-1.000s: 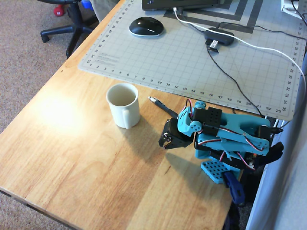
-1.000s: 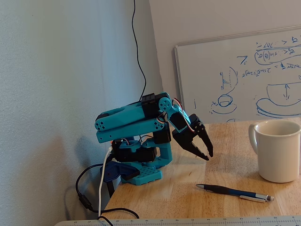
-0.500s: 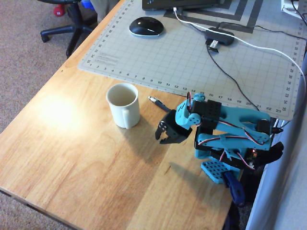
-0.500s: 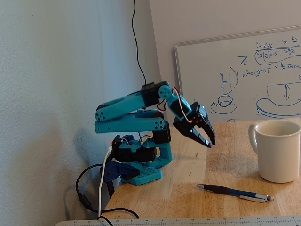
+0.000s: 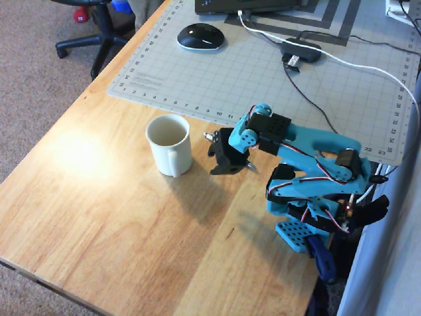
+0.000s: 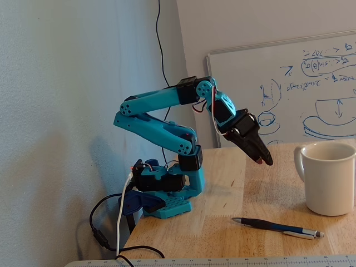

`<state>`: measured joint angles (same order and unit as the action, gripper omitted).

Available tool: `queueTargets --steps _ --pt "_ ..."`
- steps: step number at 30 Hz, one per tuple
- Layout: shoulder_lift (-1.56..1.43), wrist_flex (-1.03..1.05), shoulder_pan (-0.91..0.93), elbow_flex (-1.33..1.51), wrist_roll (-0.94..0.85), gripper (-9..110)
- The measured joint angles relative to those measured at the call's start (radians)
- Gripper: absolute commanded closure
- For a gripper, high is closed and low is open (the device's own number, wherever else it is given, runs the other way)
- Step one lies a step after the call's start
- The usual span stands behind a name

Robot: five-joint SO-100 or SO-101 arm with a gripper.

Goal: Grasp a pen and put it in a mug.

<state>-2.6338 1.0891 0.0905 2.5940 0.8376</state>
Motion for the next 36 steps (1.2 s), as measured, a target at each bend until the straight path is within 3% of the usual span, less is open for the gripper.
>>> queueTargets --steps 18,29,36 --pt "0.126 0.0 0.394 -0.002 0.015 83" --pt "0.322 -0.192 0.414 -0.002 0.403 83" --pt "0.466 -0.371 0.423 -0.002 0.483 84"
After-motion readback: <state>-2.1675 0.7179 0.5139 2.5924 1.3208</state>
